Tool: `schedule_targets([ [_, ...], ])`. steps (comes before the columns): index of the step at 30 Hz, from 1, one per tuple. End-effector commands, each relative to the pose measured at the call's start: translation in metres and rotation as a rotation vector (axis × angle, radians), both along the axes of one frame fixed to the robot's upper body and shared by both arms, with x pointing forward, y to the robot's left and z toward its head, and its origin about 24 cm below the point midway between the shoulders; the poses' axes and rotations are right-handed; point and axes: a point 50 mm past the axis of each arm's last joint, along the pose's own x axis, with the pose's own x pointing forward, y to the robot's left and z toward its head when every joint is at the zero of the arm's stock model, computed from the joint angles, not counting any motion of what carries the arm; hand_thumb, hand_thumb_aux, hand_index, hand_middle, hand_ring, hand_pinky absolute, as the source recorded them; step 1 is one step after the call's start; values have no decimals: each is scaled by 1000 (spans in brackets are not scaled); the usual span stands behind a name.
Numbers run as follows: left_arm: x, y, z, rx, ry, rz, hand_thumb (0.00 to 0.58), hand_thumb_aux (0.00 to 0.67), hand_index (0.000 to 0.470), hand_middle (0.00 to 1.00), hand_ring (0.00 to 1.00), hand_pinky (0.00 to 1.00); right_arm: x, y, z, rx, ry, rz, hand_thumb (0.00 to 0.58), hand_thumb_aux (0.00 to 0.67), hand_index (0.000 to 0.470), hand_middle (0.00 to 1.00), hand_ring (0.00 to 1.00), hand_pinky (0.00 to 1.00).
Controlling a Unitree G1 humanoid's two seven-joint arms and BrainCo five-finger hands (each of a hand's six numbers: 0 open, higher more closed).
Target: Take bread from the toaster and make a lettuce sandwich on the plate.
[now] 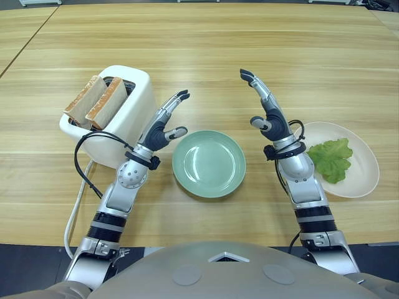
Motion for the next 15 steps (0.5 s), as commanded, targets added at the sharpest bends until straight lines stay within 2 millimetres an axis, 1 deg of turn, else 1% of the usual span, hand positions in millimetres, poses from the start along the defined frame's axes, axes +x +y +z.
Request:
schedule_targets([
  [1,-2,6,3,3,-30,14,0,0,0,0,0,0,5,6,0,1,1,5,0,0,0,0,0,0],
  [7,-5,15,15,-6,-109,41,0,0,0,0,0,0,10,18,1,4,-5,27,0,0,0,0,0,0],
  [9,-7,17,26,-16,-160,55,0,0,0,0,0,0,10,19,2,9,-13,28,0,0,0,0,0,0],
  [10,-9,18,37,-28,-204,66,0,0,0,0,0,0,10,20,3,11,-17,29,0,0,0,0,0,0],
  [12,-16,24,73,-46,-347,100,0,0,0,0,0,0,11,23,3,7,-23,33,0,0,0,0,0,0],
  [13,-19,30,92,-19,-416,134,0,0,0,0,0,0,11,24,3,4,-25,34,0,0,0,0,0,0],
  [14,-20,36,106,8,-449,169,0,0,0,0,0,0,11,24,3,2,-26,35,0,0,0,0,0,0],
  [15,-17,44,115,48,-440,218,0,0,0,0,0,0,12,25,2,-1,-27,34,0,0,0,0,0,0],
])
